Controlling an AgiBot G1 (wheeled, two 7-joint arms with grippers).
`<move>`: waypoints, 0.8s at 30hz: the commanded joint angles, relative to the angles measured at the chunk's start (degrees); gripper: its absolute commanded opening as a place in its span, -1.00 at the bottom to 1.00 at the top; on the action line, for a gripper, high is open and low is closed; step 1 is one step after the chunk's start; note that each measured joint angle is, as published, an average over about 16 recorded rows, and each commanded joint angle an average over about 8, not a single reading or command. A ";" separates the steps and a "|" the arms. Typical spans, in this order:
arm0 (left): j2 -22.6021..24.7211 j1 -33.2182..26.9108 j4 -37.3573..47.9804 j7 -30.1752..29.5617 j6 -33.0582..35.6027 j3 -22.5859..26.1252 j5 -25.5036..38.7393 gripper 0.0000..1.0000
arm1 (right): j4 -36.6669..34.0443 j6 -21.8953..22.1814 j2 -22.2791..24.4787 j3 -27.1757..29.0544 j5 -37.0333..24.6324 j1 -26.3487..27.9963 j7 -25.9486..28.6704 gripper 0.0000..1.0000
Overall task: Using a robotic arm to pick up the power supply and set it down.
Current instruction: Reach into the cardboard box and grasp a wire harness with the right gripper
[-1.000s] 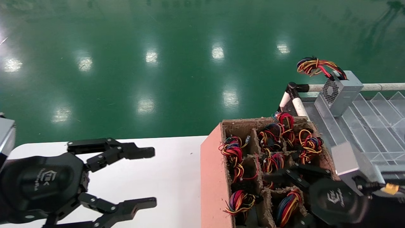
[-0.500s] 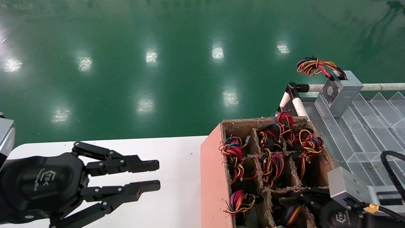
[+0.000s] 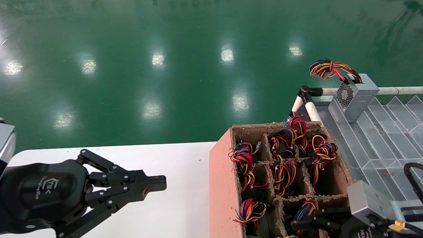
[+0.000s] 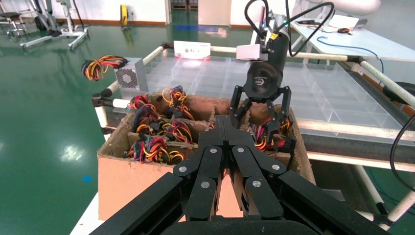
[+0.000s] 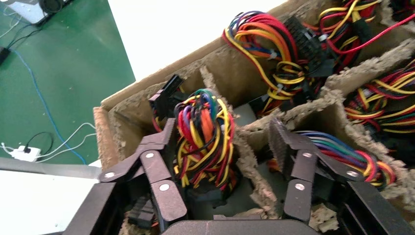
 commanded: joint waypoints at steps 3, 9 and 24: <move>0.00 0.00 0.00 0.00 0.00 0.01 -0.01 -1.00 | 0.07 -0.37 0.34 -1.06 0.05 0.42 0.10 -1.00; -0.01 -0.01 0.00 0.01 -0.01 0.02 -0.02 -1.00 | 0.14 -0.43 1.11 -2.67 0.39 1.35 0.47 -1.00; -0.02 -0.01 0.00 0.03 -0.03 0.06 -0.04 -1.00 | 0.14 -1.03 3.32 -5.75 5.05 3.99 0.72 -1.00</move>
